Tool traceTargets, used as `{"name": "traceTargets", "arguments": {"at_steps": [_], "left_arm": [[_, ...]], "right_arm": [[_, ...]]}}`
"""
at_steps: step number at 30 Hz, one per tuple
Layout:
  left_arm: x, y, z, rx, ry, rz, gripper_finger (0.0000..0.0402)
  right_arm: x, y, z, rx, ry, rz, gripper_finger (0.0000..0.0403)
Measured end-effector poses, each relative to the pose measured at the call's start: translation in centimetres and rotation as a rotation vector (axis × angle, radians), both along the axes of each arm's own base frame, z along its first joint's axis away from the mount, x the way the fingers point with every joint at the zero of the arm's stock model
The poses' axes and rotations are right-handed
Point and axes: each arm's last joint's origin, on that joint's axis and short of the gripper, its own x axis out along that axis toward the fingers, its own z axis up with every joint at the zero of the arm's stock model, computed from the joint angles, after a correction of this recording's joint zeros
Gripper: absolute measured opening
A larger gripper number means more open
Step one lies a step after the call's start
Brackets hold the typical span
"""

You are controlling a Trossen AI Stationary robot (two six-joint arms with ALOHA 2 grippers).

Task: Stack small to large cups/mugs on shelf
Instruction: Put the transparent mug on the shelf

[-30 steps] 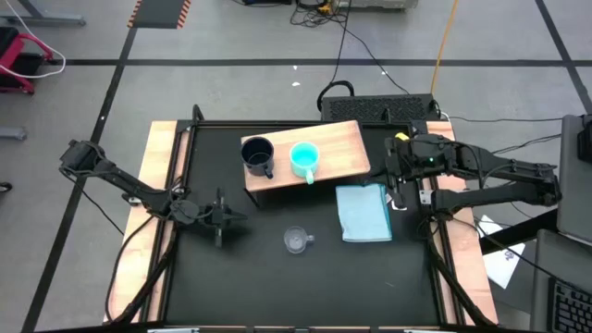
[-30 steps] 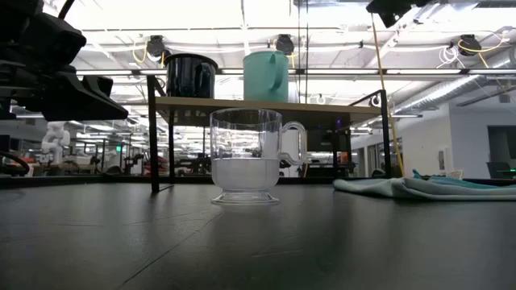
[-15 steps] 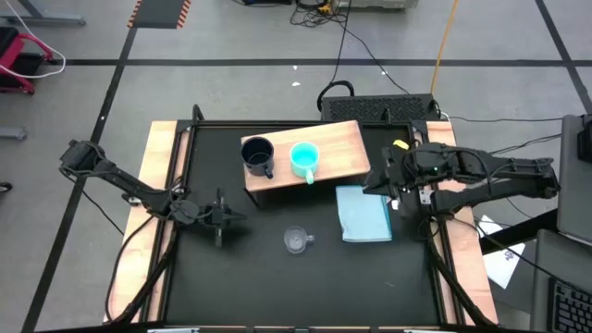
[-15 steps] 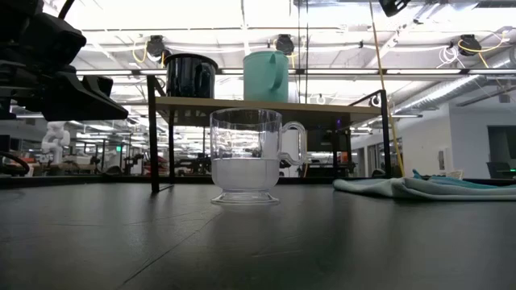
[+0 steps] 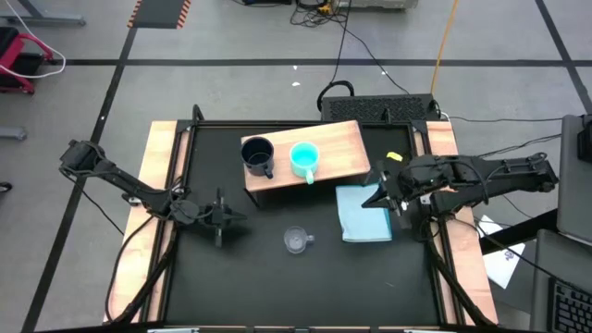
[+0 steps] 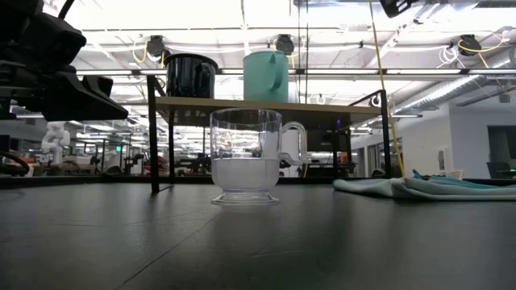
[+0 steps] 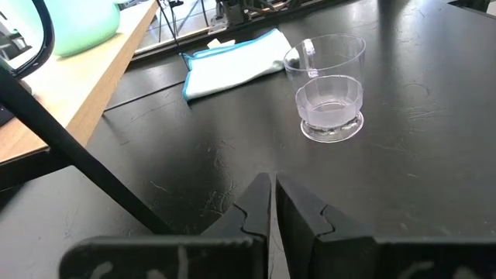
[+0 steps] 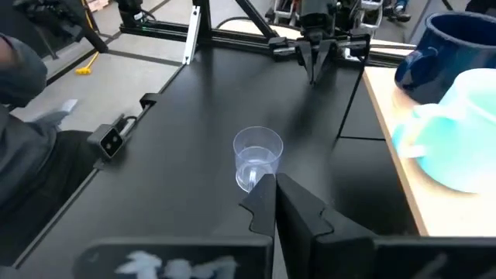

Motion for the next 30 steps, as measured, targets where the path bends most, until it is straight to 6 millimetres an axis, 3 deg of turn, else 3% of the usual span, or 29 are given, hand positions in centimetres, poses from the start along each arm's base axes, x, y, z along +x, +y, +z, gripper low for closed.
{"name": "traceTargets", "arguments": {"at_steps": [8, 30], "left_arm": [[0.0, 0.0, 0.0, 0.0, 0.0, 0.0, 0.0026], [0.0, 0.0, 0.0, 0.0, 0.0, 0.0, 0.0026]], "right_arm": [[0.5, 0.1, -1.9, -0.023, -0.011, 0.012, 0.0], [1.1, 0.1, -2.2, -0.019, 0.004, 0.009, 0.0]]}}
